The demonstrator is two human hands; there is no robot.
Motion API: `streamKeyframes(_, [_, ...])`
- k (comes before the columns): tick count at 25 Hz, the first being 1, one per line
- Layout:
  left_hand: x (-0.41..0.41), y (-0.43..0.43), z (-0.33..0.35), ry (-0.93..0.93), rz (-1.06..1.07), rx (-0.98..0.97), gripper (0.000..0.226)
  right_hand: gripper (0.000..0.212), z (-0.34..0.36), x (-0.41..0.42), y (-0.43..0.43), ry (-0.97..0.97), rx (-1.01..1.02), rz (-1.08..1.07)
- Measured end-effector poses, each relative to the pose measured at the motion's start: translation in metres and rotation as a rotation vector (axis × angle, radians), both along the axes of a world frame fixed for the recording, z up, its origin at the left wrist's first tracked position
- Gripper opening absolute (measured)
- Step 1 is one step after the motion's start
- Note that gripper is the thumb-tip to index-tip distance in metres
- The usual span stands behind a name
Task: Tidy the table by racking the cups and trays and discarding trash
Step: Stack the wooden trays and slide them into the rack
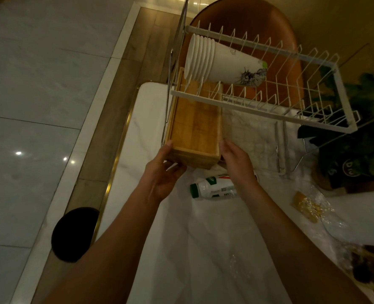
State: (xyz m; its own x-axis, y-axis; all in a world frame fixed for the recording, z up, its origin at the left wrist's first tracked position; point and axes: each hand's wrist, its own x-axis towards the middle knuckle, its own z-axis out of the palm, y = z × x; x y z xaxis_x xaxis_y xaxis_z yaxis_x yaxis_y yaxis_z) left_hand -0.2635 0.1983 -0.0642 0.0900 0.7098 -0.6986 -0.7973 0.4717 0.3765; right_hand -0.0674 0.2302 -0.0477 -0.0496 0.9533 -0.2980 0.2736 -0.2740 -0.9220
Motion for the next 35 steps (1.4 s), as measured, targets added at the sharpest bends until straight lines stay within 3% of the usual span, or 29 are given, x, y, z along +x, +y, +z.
streamKeyframes(2, [0.0, -0.002, -0.001, -0.004, 0.007, 0.016, 0.099, 0.047, 0.001, 0.007, -0.014, -0.127, 0.024, 0.101])
streamKeyframes(4, [0.0, -0.002, 0.0, 0.008, 0.005, 0.026, 0.098, 0.061, -0.007, 0.007, -0.015, -0.384, 0.06, 0.189])
streamKeyframes(7, [0.0, 0.0, 0.001, 0.014, 0.011, 0.005, 0.098, 0.049, -0.024, 0.001, -0.011, -0.702, 0.174, 0.17])
streamKeyframes(11, [0.001, 0.0, -0.001, 0.041, 0.021, -0.015, 0.095, 0.033, -0.037, -0.005, -0.005, -0.792, 0.232, 0.07])
streamKeyframes(14, [0.002, 0.002, -0.001, 0.048, 0.012, -0.018, 0.097, 0.029, -0.041, -0.006, -0.003, -0.711, 0.246, 0.038])
streamKeyframes(18, [0.002, 0.004, -0.003, 0.041, 0.013, -0.024, 0.085, 0.026, -0.045, -0.005, -0.002, -0.668, 0.274, 0.041])
streamKeyframes(24, [0.003, 0.004, -0.001, 0.026, 0.032, -0.021, 0.091, 0.031, -0.045, -0.003, -0.004, -0.551, 0.242, 0.026])
streamKeyframes(27, [0.003, 0.003, -0.004, 0.032, 0.004, -0.013, 0.085, 0.042, -0.041, -0.002, -0.006, -0.383, 0.14, -0.005])
streamKeyframes(30, [0.002, 0.003, -0.004, 0.027, 0.003, -0.011, 0.097, 0.058, -0.038, -0.003, -0.009, -0.151, 0.09, -0.053])
streamKeyframes(35, [0.002, 0.007, -0.002, 0.026, 0.029, -0.026, 0.098, 0.064, -0.036, -0.008, -0.011, -0.128, 0.099, -0.091])
